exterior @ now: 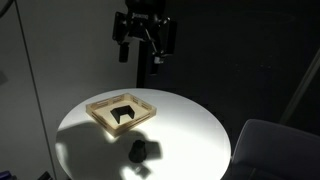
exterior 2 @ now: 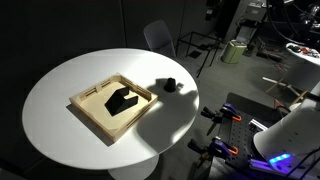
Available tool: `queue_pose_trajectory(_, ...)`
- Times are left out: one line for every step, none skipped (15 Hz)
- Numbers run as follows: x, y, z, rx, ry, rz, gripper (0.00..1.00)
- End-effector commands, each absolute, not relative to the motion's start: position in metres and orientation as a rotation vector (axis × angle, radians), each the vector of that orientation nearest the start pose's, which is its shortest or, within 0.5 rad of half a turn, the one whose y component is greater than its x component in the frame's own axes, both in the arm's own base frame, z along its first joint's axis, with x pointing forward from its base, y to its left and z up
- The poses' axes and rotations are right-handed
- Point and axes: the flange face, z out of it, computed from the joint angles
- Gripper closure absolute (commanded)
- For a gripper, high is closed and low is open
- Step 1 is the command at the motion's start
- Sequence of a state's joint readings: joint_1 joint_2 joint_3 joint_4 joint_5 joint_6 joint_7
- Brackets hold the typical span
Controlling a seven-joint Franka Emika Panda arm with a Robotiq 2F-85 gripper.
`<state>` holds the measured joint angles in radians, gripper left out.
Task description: Pick up the black object on top of the other on the table and put it in the crate
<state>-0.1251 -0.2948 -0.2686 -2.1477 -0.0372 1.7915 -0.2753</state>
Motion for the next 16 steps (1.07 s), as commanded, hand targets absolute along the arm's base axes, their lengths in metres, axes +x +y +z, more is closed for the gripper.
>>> queue_pose_trajectory(0.456,-0.198,0.500,-3.070,0.056,0.043,0.00)
queue_pose_trajectory(0.462,-0.198,0.492,-3.069,0.039,0.036,0.00)
queue_pose_trajectory(0.468,-0.199,0.484,-3.067,0.026,0.032,0.00)
queue_pose_trajectory(0.473,-0.199,0.472,-3.065,0.013,0.027,0.00)
queue_pose_trajectory(0.478,-0.199,0.462,-3.068,0.005,0.022,0.00)
queue_pose_trajectory(0.483,-0.199,0.451,-3.074,0.001,0.018,0.00)
queue_pose_trajectory(0.487,-0.199,0.439,-3.077,-0.004,0.016,0.00)
queue_pose_trajectory(0.491,-0.197,0.428,-3.080,-0.005,0.016,0.00)
queue_pose_trajectory(0.495,-0.196,0.417,-3.084,-0.009,0.019,0.00)
queue_pose_trajectory(0.499,-0.194,0.405,-3.091,-0.008,0.026,0.00)
queue_pose_trajectory(0.503,-0.192,0.394,-3.095,-0.011,0.034,0.00)
queue_pose_trajectory(0.505,-0.189,0.382,-3.095,-0.016,0.046,0.00)
queue_pose_trajectory(0.507,-0.185,0.371,-3.094,-0.022,0.055,0.00)
queue_pose_trajectory(0.508,-0.181,0.360,-3.094,-0.028,0.065,0.00)
queue_pose_trajectory(0.507,-0.176,0.350,-3.093,-0.029,0.085,0.00)
queue_pose_trajectory(0.505,-0.173,0.343,-3.087,-0.031,0.107,0.00)
